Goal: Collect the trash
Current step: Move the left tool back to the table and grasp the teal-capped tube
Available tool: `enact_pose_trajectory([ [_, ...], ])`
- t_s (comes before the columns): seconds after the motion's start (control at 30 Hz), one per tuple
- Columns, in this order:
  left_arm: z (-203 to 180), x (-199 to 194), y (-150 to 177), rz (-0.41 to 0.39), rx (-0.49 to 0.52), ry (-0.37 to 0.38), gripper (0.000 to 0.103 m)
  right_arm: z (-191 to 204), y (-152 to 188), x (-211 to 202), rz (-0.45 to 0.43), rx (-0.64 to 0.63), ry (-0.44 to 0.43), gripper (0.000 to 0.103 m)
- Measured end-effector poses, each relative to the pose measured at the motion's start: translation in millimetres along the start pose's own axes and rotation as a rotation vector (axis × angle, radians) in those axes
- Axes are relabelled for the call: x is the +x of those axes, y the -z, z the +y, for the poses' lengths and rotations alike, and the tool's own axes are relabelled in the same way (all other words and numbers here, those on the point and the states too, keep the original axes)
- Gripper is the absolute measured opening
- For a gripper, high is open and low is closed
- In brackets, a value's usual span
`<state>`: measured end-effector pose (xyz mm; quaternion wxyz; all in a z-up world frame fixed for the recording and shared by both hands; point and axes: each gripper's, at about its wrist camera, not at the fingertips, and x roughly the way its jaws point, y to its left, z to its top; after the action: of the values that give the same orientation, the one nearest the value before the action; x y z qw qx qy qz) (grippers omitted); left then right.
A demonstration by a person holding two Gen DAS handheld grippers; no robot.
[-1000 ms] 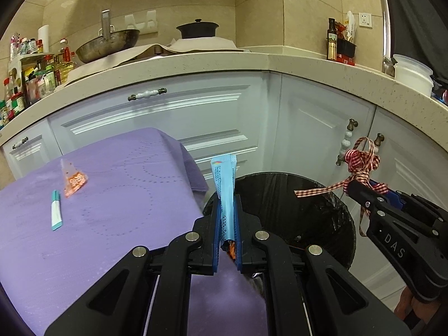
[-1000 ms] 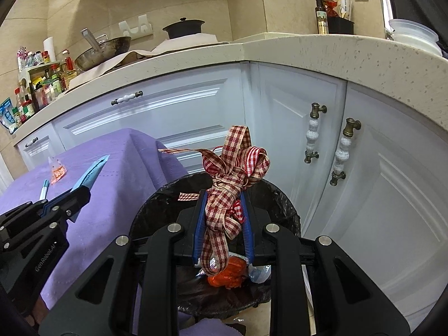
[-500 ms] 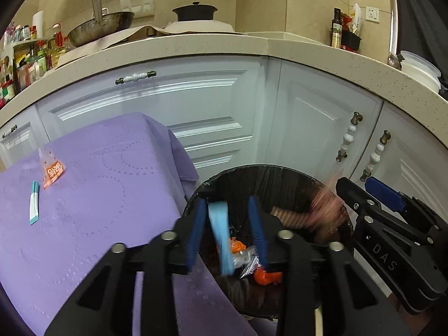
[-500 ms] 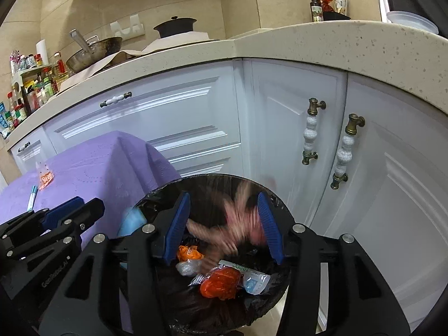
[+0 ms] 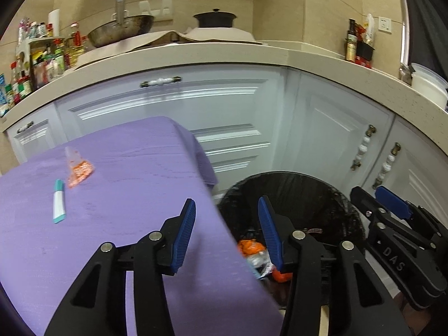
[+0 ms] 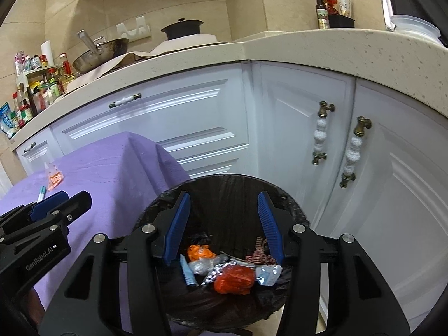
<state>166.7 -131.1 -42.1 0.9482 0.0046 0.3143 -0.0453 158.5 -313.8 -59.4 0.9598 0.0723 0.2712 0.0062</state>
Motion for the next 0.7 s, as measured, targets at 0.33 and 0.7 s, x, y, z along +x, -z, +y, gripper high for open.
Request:
enact_pose_trajectory([
  [0.33,73.9,-0.4,4.1,0.033,-0.059,-0.149,0.047,59.8,-3.0,2.6,0.006,-0.052,-0.098,0.049],
  [0.7,166.6,-1.8,8.4,0.072,-0.164,-0.304,0.047,149.3,-14.0,18.9,0.033,-0.128,-0.223,0.049],
])
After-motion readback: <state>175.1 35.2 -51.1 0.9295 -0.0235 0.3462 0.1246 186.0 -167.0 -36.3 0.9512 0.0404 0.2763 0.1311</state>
